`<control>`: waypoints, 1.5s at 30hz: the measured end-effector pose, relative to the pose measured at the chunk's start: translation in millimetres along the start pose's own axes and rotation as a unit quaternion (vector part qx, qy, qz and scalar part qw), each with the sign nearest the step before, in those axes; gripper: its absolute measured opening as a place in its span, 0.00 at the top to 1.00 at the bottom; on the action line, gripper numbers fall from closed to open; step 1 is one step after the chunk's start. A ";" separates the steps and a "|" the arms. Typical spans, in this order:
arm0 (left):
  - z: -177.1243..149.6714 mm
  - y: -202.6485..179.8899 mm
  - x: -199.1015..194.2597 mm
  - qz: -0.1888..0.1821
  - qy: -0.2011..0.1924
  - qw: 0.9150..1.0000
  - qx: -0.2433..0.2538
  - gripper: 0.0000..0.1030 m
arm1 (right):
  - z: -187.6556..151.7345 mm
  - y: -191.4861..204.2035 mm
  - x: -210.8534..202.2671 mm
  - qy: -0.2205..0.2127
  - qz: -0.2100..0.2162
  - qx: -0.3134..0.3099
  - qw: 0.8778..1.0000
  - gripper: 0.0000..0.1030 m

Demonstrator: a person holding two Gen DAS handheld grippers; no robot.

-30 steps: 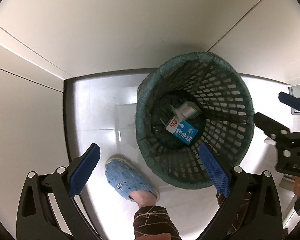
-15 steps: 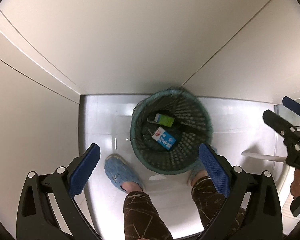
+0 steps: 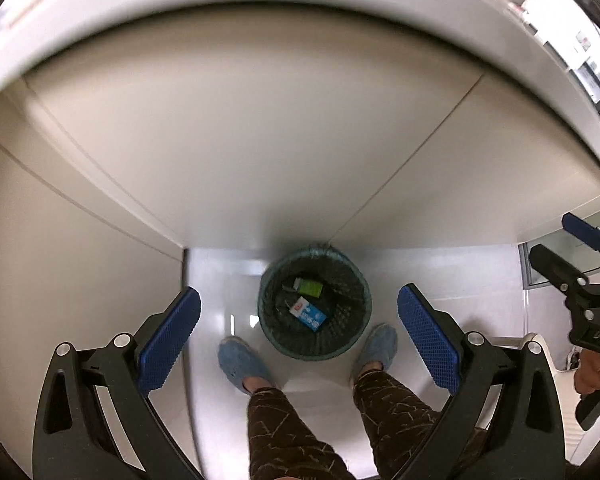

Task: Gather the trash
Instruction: 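Raise both tools back up to the counter, then grasp the crumpled tissue with the left tool while the right tool grasps the toothpaste tube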

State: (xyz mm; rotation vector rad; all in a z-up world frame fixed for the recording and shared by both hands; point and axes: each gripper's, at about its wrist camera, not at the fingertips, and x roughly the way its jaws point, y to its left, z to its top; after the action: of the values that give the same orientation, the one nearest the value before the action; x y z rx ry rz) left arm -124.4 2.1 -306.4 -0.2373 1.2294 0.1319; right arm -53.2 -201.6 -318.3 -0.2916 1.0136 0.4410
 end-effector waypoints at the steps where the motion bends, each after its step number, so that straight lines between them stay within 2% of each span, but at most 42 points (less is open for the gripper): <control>1: 6.1 -2.0 -10.6 -0.001 -0.006 1.000 0.001 0.06 | 7.5 -2.8 -12.0 -0.007 -0.002 0.004 1.000 0.07; 7: 44.7 -13.7 -76.7 0.008 -0.045 0.999 0.014 0.06 | 47.9 -17.6 -75.8 -0.056 -0.001 0.016 0.998 0.07; 11: 68.2 -21.8 -115.1 -0.007 -0.072 0.997 0.021 0.06 | 74.2 -29.6 -108.6 -0.089 -0.005 0.030 0.996 0.07; 19: 125.0 -46.9 -160.5 -0.012 -0.126 0.991 0.051 0.06 | 121.7 -55.0 -147.3 -0.139 -0.021 0.049 0.989 0.07; 23: 158.9 -67.6 -175.9 -0.027 -0.148 0.986 0.072 0.06 | 147.5 -71.3 -162.5 -0.156 -0.031 0.062 0.985 0.07; 28: 193.9 -99.4 -184.2 -0.022 -0.157 0.983 0.095 0.06 | 186.8 -98.1 -174.3 -0.167 -0.052 0.075 0.982 0.07; 32: 212.4 -114.7 -183.9 -0.032 -0.154 0.983 0.098 0.06 | 212.4 -120.9 -172.1 -0.164 -0.059 0.089 0.981 0.07; 36: 224.8 -127.6 -173.8 -0.023 -0.146 0.984 0.104 0.06 | 239.2 -146.0 -161.7 -0.150 -0.064 0.098 0.982 0.07; 41: 242.3 -143.3 -155.0 -0.022 -0.123 0.988 0.094 0.06 | 269.6 -173.9 -134.8 -0.114 -0.064 0.108 0.985 0.07; 45: 250.8 -154.2 -135.8 -0.006 -0.104 0.990 0.097 0.06 | 288.7 -191.4 -108.4 -0.084 -0.062 0.113 0.988 0.07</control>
State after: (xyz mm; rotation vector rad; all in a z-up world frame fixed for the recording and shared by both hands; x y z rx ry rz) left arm 95.3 -80.6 -82.7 -0.0585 1.0242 0.0246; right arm 206.5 -268.0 -73.6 -0.1101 0.8649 0.2298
